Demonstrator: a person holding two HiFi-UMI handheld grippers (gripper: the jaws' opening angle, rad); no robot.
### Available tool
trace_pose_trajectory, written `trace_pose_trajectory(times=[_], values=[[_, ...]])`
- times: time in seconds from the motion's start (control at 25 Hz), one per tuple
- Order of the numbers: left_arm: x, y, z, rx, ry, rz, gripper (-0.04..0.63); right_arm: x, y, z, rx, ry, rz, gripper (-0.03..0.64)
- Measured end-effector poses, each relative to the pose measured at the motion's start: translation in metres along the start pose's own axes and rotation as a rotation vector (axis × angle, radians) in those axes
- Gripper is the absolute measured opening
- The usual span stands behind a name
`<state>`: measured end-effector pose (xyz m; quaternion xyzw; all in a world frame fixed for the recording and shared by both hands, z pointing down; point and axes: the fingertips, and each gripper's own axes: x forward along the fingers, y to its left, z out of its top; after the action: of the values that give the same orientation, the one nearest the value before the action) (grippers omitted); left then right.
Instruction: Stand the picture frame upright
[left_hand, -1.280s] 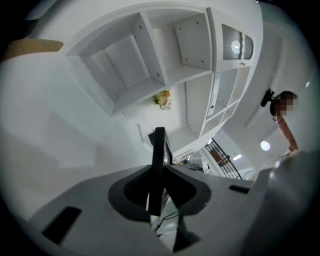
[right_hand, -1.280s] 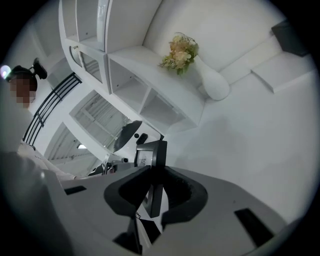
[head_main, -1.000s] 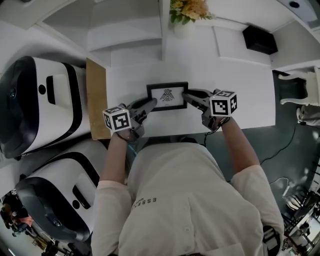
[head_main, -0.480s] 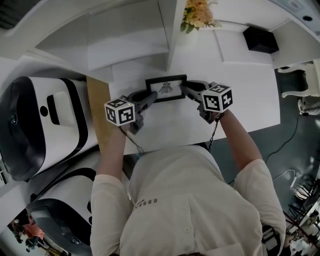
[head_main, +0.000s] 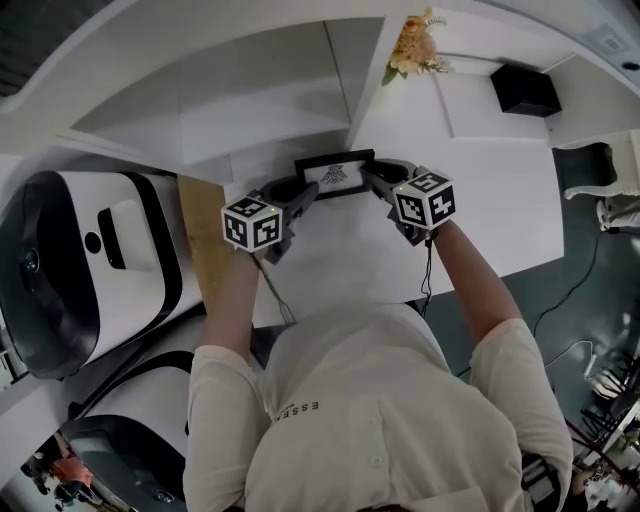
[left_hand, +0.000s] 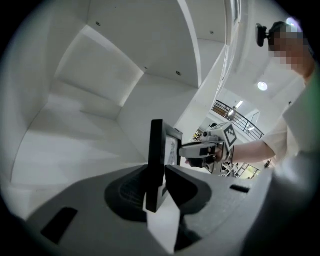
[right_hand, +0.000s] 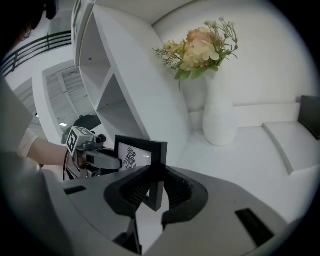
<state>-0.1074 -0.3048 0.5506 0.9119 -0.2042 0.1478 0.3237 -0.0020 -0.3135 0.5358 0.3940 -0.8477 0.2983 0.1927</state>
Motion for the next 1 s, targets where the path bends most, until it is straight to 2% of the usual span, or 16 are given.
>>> trace_pose_trajectory(times=[0.12,0.36,0.68,1.0], values=[[0.002,0.008,0.003,0.017,-0.002,0.024,0.092,0.005,-0.003,0.001,-0.015,-0.007,-0.027,0.091],[0.006,0.021,0.002,0.110,0.038,0.041,0.095,0.017,-0.006,-0.001,-0.073,0.021,-0.093,0.091],[0.011,0.034,0.002,0.184,0.048,0.058,0.101,0.024,-0.008,0.003,-0.148,0.034,-0.127,0.091],[0.013,0.048,0.006,0.296,0.067,0.141,0.117,0.029,-0.008,0.009,-0.192,0.016,-0.156,0.096]])
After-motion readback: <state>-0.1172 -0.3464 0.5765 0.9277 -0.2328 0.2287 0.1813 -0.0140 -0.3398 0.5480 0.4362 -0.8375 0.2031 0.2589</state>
